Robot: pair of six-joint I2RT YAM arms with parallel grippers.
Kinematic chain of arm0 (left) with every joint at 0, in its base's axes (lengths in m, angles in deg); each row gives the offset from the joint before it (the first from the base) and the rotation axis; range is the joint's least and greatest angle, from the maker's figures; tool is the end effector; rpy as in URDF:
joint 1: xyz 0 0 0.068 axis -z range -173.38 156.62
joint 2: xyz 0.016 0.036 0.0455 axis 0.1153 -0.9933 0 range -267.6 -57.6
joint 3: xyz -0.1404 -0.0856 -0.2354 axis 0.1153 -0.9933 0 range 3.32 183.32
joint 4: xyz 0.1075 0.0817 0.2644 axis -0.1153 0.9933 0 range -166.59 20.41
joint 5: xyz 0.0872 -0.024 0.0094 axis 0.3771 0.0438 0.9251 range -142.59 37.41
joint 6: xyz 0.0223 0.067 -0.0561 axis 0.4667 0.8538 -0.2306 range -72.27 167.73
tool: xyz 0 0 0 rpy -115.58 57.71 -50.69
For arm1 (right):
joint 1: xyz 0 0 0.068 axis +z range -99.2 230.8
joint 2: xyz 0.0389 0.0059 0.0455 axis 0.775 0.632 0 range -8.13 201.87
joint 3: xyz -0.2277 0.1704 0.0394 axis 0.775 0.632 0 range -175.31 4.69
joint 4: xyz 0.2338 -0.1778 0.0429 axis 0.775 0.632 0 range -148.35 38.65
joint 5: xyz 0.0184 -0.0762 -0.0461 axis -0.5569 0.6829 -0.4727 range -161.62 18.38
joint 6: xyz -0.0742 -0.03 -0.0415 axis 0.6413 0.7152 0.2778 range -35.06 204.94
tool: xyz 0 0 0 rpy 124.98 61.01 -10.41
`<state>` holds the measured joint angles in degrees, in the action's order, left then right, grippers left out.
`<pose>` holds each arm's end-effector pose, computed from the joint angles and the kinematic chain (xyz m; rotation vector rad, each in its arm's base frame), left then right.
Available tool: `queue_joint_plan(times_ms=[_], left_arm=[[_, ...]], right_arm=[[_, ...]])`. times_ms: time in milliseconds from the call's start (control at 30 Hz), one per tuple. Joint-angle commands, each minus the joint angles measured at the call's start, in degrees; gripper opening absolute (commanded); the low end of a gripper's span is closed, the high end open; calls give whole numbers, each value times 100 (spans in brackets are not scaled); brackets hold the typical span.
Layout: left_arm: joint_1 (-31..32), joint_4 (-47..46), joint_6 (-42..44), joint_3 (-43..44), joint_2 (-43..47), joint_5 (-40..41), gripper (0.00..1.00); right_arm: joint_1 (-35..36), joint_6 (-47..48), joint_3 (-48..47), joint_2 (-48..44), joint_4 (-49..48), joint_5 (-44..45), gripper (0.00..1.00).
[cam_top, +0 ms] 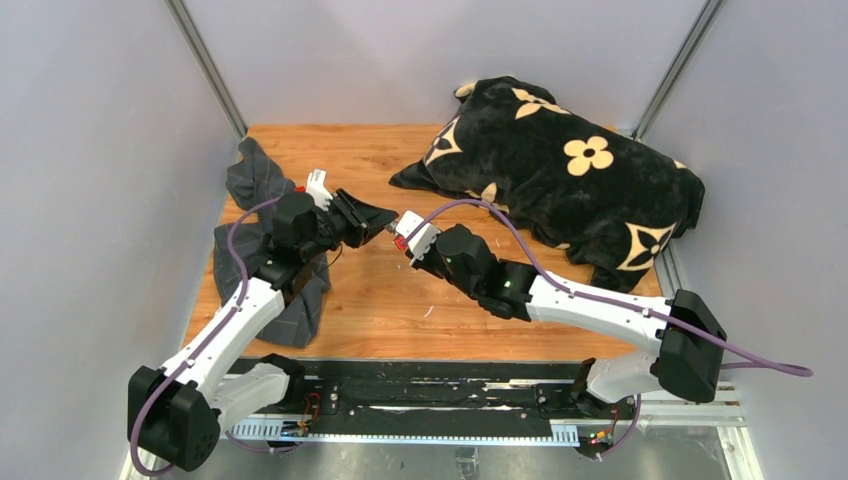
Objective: Install the water faucets
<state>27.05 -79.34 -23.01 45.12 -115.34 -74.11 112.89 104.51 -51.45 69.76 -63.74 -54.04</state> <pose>0.2749 -0.1340 0.2953 -0.5836 1.9586 -1.4131 0.2044 0.3340 0.2946 -1.0400 1.5290 0.2338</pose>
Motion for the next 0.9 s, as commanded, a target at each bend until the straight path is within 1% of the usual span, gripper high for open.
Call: queue_joint_plan(times_ms=[0,100,167,233,333,367,433,500,567,600,633,700,733,767,833,867], left_arm=[[14,-175,-33,120,34,-36,0],[12,-182,0,116,1,-94,0],[14,-217,48,139,-10,-163,0],[14,-301,95,164,27,-186,0],[14,-508,128,201,98,-228,0],[14,-557,154,227,110,-275,0],[14,-567,154,238,142,-346,0],[14,-565,49,164,192,-355,0],[13,-566,-43,84,245,-349,0],[14,-574,-87,37,296,-338,0],[14,-579,-123,-1,350,-318,0],[14,-578,-215,-49,459,-248,0],[14,-549,-247,-57,495,-221,0],[14,-456,-292,-46,526,-194,0],[14,-360,-342,-10,552,-177,0],[14,-313,-371,-2,580,-173,0]], right_arm=[[50,-333,-92,-173,-185,-407,0],[-123,-895,-189,-326,150,-1522,0],[-414,-1693,-133,-468,73,-2641,0],[-746,-2708,45,-547,-399,-3831,1],[-1214,-3969,238,-466,-1155,-5447,1],[-1343,-4399,282,-415,-1649,-5964,0],[-1580,-5740,434,-240,-2819,-7140,1],[-1750,-7258,558,32,-4346,-7777,0],[-1885,-8751,625,394,-5960,-8052,1],[-1958,-9409,650,596,-6646,-8102,7],[-2034,-9953,679,794,-7270,-8077,18],[-2215,-10651,933,1110,-8121,-7709,65],[-2290,-10745,1136,1155,-8255,-7535,69],[-2358,-10669,1287,1161,-8192,-7443,70],[-2457,-10312,1613,1038,-7728,-7323,70],[-2500,-9962,1722,918,-7424,-7274,71]])
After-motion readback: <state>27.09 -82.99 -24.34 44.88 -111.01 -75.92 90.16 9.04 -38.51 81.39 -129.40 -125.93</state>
